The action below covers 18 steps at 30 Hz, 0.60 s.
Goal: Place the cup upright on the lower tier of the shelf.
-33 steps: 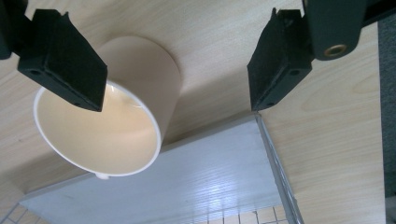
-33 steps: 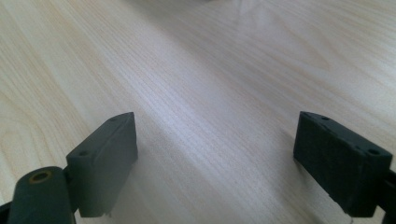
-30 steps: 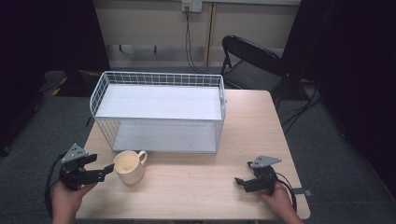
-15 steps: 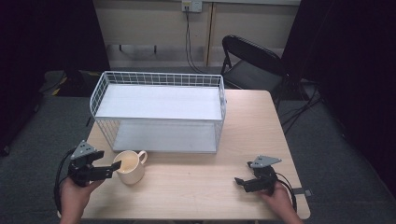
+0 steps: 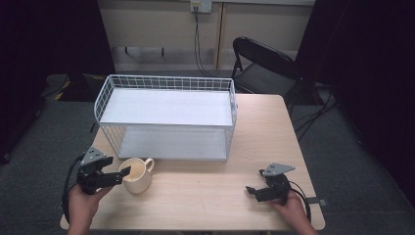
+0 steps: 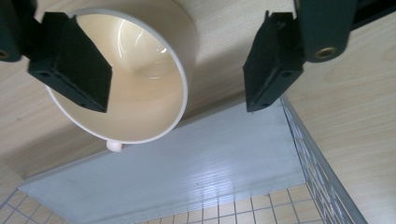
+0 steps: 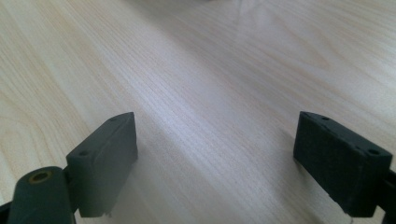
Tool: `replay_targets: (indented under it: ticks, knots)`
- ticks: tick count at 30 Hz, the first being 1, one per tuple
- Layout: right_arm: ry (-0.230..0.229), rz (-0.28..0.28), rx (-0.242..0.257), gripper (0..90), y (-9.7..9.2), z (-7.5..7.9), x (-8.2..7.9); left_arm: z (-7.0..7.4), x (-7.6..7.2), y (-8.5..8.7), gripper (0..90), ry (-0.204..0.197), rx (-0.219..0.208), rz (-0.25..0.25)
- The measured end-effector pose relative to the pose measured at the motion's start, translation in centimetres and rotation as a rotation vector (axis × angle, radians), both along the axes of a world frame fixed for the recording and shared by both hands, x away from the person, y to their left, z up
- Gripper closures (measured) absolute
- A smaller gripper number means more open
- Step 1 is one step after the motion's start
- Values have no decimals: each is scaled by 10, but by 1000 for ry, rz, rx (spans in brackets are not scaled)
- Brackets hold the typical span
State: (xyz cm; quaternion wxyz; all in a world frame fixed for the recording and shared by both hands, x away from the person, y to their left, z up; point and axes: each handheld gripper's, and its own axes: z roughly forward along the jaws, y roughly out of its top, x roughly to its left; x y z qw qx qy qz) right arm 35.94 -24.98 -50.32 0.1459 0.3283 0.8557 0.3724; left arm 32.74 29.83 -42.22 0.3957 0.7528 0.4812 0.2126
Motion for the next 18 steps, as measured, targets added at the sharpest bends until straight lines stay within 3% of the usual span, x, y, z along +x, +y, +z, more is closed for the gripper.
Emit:
replay_targets:
  ticks: [12,18]
  knots:
    - [0,0,0,129,0,0,0,-4,0,-1,315,0,7,3]
    - [0,0,0,129,0,0,0,-6,1,-3,325,-9,-14,9]
